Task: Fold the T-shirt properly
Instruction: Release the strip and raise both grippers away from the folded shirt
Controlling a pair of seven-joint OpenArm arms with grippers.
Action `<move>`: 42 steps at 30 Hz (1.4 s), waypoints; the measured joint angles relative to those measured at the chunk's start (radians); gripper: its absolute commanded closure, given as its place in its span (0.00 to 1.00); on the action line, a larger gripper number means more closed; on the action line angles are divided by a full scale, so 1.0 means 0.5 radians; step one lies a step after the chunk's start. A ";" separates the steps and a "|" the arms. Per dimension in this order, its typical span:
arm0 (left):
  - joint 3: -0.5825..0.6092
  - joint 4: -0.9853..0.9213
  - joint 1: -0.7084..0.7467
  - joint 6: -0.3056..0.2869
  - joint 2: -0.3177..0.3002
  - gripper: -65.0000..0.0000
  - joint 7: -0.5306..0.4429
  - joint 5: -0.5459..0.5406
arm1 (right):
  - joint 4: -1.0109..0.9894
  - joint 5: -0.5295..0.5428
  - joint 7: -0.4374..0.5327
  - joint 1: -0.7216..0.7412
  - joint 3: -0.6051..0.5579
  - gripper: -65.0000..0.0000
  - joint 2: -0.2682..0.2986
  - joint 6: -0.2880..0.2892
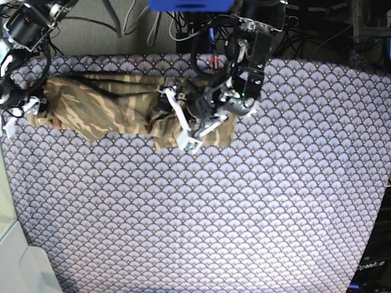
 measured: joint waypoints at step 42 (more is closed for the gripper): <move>-0.704 0.001 -0.110 0.008 -0.420 0.33 0.018 -1.018 | 1.205 0.579 -0.513 -0.278 -0.030 1.00 -0.286 0.007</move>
